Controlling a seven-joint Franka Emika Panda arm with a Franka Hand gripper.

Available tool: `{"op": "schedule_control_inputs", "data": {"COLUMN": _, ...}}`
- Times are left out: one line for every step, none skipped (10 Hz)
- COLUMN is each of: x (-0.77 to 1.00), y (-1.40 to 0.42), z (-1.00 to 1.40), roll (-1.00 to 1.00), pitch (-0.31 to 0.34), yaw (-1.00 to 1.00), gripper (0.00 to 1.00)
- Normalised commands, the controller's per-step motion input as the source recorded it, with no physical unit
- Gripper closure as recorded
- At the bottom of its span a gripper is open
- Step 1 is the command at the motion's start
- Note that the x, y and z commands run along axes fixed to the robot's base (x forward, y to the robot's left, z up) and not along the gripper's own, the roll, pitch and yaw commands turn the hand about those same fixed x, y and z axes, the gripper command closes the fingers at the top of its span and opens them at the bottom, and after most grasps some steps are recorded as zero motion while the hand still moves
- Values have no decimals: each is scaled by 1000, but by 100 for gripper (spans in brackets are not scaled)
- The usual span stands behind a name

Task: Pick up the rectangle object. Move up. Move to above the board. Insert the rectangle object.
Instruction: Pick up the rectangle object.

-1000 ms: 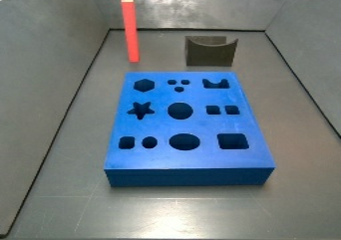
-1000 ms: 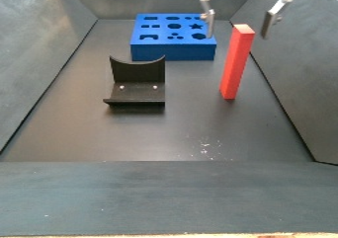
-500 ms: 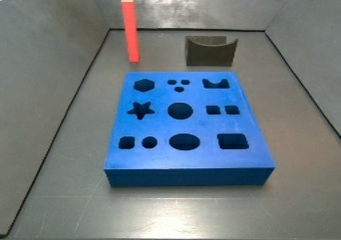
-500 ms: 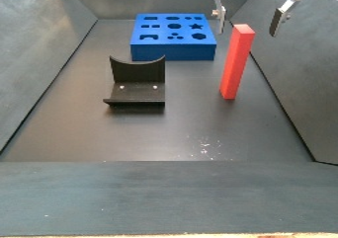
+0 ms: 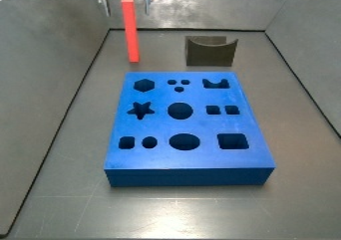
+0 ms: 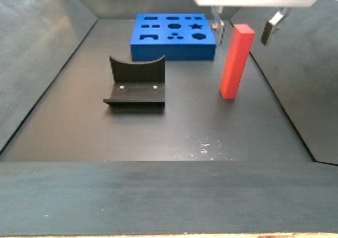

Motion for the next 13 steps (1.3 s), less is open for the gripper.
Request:
{"op": "schedule_control_inputs", "data": {"x": 0, "y": 0, "z": 0, "roll": 0, "pitch": 0, "yaw": 0, "gripper": 100}}
{"op": "schedule_control_inputs", "data": {"x": 0, "y": 0, "z": 0, "roll": 0, "pitch": 0, "yaw": 0, "gripper": 100}}
{"op": "schedule_control_inputs", "data": {"x": 0, "y": 0, "z": 0, "roll": 0, "pitch": 0, "yaw": 0, "gripper": 100}}
{"op": "schedule_control_inputs", "data": {"x": 0, "y": 0, "z": 0, "roll": 0, "pitch": 0, "yaw": 0, "gripper": 100}}
{"op": "schedule_control_inputs", "data": {"x": 0, "y": 0, "z": 0, "roll": 0, "pitch": 0, "yaw": 0, "gripper": 100}}
{"op": "schedule_control_inputs", "data": {"x": 0, "y": 0, "z": 0, "roll": 0, "pitch": 0, "yaw": 0, "gripper": 100}}
{"op": "schedule_control_inputs", "data": {"x": 0, "y": 0, "z": 0, "roll": 0, "pitch": 0, "yaw": 0, "gripper": 100}}
{"op": "schedule_control_inputs", "data": {"x": 0, "y": 0, "z": 0, "roll": 0, "pitch": 0, "yaw": 0, "gripper": 100}}
{"op": "schedule_control_inputs", "data": {"x": 0, "y": 0, "z": 0, "roll": 0, "pitch": 0, "yaw": 0, "gripper": 100}}
{"op": "schedule_control_inputs", "data": {"x": 0, "y": 0, "z": 0, "roll": 0, "pitch": 0, "yaw": 0, "gripper": 100}}
{"op": "schedule_control_inputs", "data": {"x": 0, "y": 0, "z": 0, "roll": 0, "pitch": 0, "yaw": 0, "gripper": 100}}
{"op": "schedule_control_inputs", "data": {"x": 0, "y": 0, "z": 0, "roll": 0, "pitch": 0, "yaw": 0, "gripper": 100}}
{"op": "schedule_control_inputs", "data": {"x": 0, "y": 0, "z": 0, "roll": 0, "pitch": 0, "yaw": 0, "gripper": 100}}
